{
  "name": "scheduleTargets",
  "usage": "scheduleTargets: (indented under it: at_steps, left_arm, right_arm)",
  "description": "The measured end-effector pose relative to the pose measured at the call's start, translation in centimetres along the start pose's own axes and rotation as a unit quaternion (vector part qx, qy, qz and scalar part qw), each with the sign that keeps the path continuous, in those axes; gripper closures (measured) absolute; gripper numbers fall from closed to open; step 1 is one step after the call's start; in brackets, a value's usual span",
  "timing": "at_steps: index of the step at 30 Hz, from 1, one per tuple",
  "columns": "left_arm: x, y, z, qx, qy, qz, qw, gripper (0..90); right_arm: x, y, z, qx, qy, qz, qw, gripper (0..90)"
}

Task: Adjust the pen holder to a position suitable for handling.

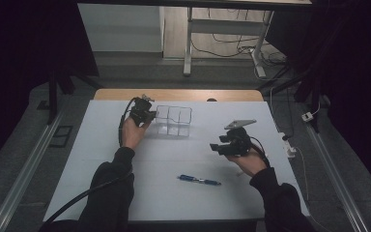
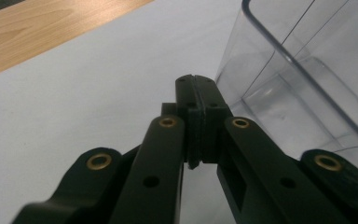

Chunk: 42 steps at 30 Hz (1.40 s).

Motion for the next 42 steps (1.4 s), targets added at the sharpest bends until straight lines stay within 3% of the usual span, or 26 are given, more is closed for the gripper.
scheduleTargets:
  at_steps: [6,9,15,21,26,33,36,37,42]
  left_arm:
    - [-0.1,-0.1,-0.1,-0.006,0.003,0.003,1.0,88.5]
    - [-0.1,-0.1,-0.1,-0.007,0.003,0.003,1.0,88.5]
    - [0.0,-0.1,-0.1,-0.011,0.002,0.004,0.9999,88.5]
    - [0.0,-0.1,-0.2,-0.009,-0.002,0.001,1.0,88.5]
    - [0.0,-0.1,-0.2,-0.009,-0.002,-0.001,1.0,88.5]
    - [-0.1,-0.2,0.0,-0.009,-0.001,-0.006,0.9999,88.7]
    - [-0.1,-0.3,0.6,-0.011,-0.012,-0.016,0.9997,88.7]
    - [-0.1,-0.4,0.7,-0.001,-0.017,-0.02,0.9997,88.8]
    - [-0.3,-0.3,0.9,-0.005,-0.012,-0.021,0.9997,88.8]
  right_arm:
    - [2.7,-3.2,0.7,0.007,0.012,-0.003,0.9999,82.3]
    - [4.1,-4.8,1.0,0.004,0.007,0.003,1.0,89.8]
    - [5.7,-7.4,1.6,-0.01,0.008,0.006,0.9999,90.0]
    - [7.1,-9.7,2.5,-0.027,-0.026,0.021,0.9991,90.0]
    - [7.7,-11.0,2.8,-0.037,-0.029,0.024,0.9986,90.0]
    - [7.8,-11.7,3.4,-0.047,-0.034,0.029,0.9979,90.0]
    - [7.9,-11.8,3.6,-0.046,-0.039,0.03,0.9977,90.0]
    - [7.9,-11.8,3.7,-0.048,-0.037,0.028,0.9977,90.0]
    - [7.7,-11.6,3.6,-0.048,-0.027,0.023,0.9982,90.0]
Point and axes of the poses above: each handheld gripper's, and its own axes: y roughly backward along the jaws, x roughly out of its top, z roughly to its right, the point moved 7 cm from there along -y, roughly forward along the jaws, and after that the axes turned 4 degrees about -z, right-handed, at the moved point
